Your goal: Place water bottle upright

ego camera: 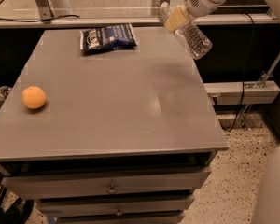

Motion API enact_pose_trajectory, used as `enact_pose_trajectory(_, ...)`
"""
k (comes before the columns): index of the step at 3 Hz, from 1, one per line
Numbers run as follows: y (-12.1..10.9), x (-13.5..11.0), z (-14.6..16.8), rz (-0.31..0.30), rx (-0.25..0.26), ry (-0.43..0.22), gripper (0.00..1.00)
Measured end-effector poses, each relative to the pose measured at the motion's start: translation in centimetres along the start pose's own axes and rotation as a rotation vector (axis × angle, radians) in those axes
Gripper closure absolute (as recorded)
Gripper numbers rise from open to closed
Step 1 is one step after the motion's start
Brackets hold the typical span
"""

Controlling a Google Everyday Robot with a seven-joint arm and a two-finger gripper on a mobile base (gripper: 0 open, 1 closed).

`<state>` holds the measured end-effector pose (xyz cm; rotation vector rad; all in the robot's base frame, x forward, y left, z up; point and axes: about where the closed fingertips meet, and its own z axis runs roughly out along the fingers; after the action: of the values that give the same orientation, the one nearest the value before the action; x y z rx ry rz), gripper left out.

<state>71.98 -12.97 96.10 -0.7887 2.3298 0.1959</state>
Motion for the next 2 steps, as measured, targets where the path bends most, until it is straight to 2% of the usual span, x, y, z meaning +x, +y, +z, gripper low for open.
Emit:
enact_pose_trajectory(1, 2.2, -1.4, -1.4, 0.025, -0.110, -0.197, 1.00)
enact_pose_trajectory(2, 4.4, -3.8, -2.4, 0.006, -0.214, -0.409, 1.00)
